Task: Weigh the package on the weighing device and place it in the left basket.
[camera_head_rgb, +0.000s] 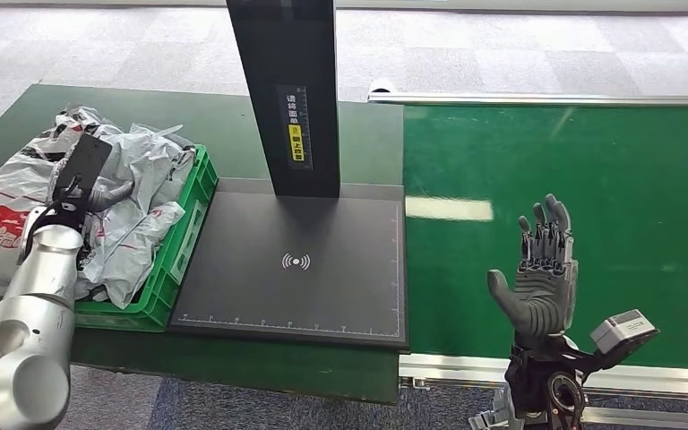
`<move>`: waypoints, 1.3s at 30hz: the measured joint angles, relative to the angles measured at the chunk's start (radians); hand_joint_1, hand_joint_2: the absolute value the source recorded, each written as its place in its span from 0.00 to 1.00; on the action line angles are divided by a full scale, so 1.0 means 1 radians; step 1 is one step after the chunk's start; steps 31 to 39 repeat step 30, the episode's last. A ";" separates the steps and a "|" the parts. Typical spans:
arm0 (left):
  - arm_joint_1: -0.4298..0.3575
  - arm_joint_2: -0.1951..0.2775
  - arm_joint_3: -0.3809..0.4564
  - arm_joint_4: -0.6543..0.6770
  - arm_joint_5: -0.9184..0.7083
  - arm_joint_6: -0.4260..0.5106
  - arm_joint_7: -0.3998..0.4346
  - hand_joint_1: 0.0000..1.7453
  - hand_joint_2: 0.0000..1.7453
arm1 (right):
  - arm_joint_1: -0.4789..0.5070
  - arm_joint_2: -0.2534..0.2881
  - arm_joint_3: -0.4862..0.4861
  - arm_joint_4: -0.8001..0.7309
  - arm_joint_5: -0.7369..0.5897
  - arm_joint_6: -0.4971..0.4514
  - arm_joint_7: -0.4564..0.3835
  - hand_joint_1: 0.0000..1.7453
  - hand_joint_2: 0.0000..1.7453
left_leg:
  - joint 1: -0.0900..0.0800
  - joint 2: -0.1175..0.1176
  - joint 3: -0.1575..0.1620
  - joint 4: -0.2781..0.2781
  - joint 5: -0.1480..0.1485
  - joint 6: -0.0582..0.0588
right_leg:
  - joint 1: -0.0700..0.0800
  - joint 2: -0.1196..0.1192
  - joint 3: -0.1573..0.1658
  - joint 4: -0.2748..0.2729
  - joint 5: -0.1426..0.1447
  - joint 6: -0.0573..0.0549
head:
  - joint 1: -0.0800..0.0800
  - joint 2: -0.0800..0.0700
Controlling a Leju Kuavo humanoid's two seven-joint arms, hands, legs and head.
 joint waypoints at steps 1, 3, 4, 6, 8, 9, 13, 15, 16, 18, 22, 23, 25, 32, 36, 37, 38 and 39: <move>0.008 -0.010 0.023 -0.020 0.086 -0.055 -0.024 0.00 1.00 | -0.001 -0.001 0.000 0.002 0.000 0.000 0.002 0.00 1.00 | 0.000 0.000 0.000 0.000 0.000 0.000 | 0.000 0.000 0.000 0.000 0.000 0.000 | 0.000 0.000; 0.042 -0.030 0.051 -0.079 0.262 -0.148 -0.055 0.00 1.00 | 0.001 -0.002 0.000 0.006 -0.001 -0.002 0.003 0.00 1.00 | 0.000 0.000 0.000 0.000 0.000 0.000 | 0.000 0.000 0.000 0.000 0.000 0.000 | 0.000 0.000; 0.071 -0.040 0.055 -0.120 0.363 -0.190 -0.063 0.00 1.00 | 0.003 -0.003 0.000 0.007 -0.002 -0.003 0.004 0.00 1.00 | 0.000 0.000 0.000 0.000 0.000 0.000 | 0.000 0.000 0.000 0.000 0.000 0.000 | 0.000 0.000; 0.149 -0.060 0.045 -0.229 0.583 -0.253 -0.061 0.00 1.00 | 0.013 -0.003 0.000 0.008 -0.005 -0.003 0.006 0.00 1.00 | 0.000 0.001 0.000 0.000 -0.001 0.000 | 0.000 0.000 0.000 0.000 0.000 0.000 | 0.000 0.000; 0.241 -0.079 0.014 -0.349 0.767 -0.282 -0.054 0.00 1.00 | 0.025 -0.003 0.002 0.010 -0.007 -0.003 0.011 0.00 1.00 | 0.000 0.001 0.000 0.000 -0.002 -0.001 | 0.000 0.000 -0.001 0.000 -0.001 0.000 | 0.000 0.000; 0.288 -0.088 -0.007 -0.405 0.833 -0.287 -0.054 0.00 1.00 | 0.030 -0.003 0.004 0.013 -0.008 -0.004 0.015 0.00 1.00 | 0.000 0.001 0.000 0.000 -0.002 -0.001 | 0.000 0.000 -0.001 0.000 -0.001 0.001 | 0.000 0.000; 0.470 -0.128 -0.113 -0.612 0.967 -0.275 -0.090 0.00 1.00 | 0.038 -0.002 0.037 0.044 0.005 -0.031 0.033 0.00 1.00 | 0.000 0.001 -0.001 0.000 -0.003 0.000 | 0.000 0.000 -0.001 0.000 -0.002 0.001 | 0.000 0.000; 0.549 -0.153 -0.168 -0.696 0.984 -0.245 -0.121 0.00 1.00 | 0.039 -0.001 0.061 0.068 0.010 -0.056 0.039 0.00 1.00 | 0.000 0.001 -0.001 0.000 -0.003 0.000 | -0.001 0.000 -0.001 0.000 -0.002 0.001 | 0.000 0.000; 0.586 -0.165 -0.192 -0.730 0.988 -0.229 -0.134 0.00 1.00 | 0.041 0.000 0.073 0.081 0.009 -0.064 0.043 0.00 1.00 | 0.000 0.001 -0.001 0.000 -0.003 0.000 | -0.001 0.000 0.000 0.000 -0.002 0.001 | 0.000 0.000; 0.656 -0.190 -0.239 -0.779 0.987 -0.193 -0.160 0.00 1.00 | 0.046 0.003 0.099 0.112 0.002 -0.074 0.049 0.00 1.00 | -0.001 0.001 0.000 0.000 -0.003 0.000 | -0.001 0.000 0.000 -0.001 -0.002 0.001 | 0.000 0.000; 0.779 -0.233 -0.346 -0.823 0.934 -0.102 -0.213 0.00 1.00 | 0.052 0.011 0.152 0.183 -0.013 -0.076 0.052 0.00 1.00 | 0.000 0.000 -0.001 0.000 -0.003 0.000 | -0.001 0.000 0.000 -0.001 -0.002 0.001 | 0.000 0.000; 0.803 -0.244 -0.371 -0.827 0.917 -0.082 -0.222 0.00 1.00 | 0.052 0.012 0.163 0.200 -0.015 -0.076 0.052 0.00 1.00 | 0.000 0.000 -0.001 0.000 -0.003 0.000 | -0.001 0.000 0.000 -0.001 -0.002 0.001 | 0.000 0.000; 0.842 -0.265 -0.418 -0.830 0.878 -0.049 -0.232 0.00 1.00 | 0.050 0.014 0.182 0.231 -0.016 -0.075 0.052 0.00 1.00 | 0.000 0.000 -0.001 0.000 -0.003 0.000 | -0.001 0.000 0.000 -0.001 -0.002 0.001 | 0.000 0.000; 0.894 -0.298 -0.500 -0.832 0.815 0.005 -0.239 0.00 1.00 | 0.047 0.015 0.206 0.271 -0.014 -0.077 0.052 0.00 1.00 | 0.000 0.000 -0.001 0.000 -0.003 0.000 | -0.001 0.000 0.000 -0.001 -0.002 0.001 | 0.000 0.000; 0.894 -0.298 -0.500 -0.832 0.815 0.005 -0.239 0.00 1.00 | 0.047 0.015 0.206 0.271 -0.014 -0.077 0.052 0.00 1.00 | 0.000 0.000 -0.001 0.000 -0.003 0.000 | -0.001 0.000 0.000 -0.001 -0.002 0.001 | 0.000 0.000; 0.894 -0.298 -0.500 -0.832 0.815 0.005 -0.239 0.00 1.00 | 0.047 0.015 0.206 0.271 -0.014 -0.077 0.052 0.00 1.00 | 0.000 0.000 -0.001 0.000 -0.003 0.000 | -0.001 0.000 0.000 -0.001 -0.002 0.001 | 0.000 0.000; 0.894 -0.298 -0.500 -0.832 0.815 0.005 -0.239 0.00 1.00 | 0.047 0.015 0.206 0.271 -0.014 -0.077 0.052 0.00 1.00 | 0.000 0.000 -0.001 0.000 -0.003 0.000 | -0.001 0.000 0.000 -0.001 -0.002 0.001 | 0.000 0.000; 0.894 -0.298 -0.500 -0.832 0.815 0.005 -0.239 0.00 1.00 | 0.047 0.015 0.206 0.271 -0.014 -0.077 0.052 0.00 1.00 | 0.000 0.000 -0.001 0.000 -0.003 0.000 | -0.001 0.000 0.000 -0.001 -0.002 0.001 | 0.000 0.000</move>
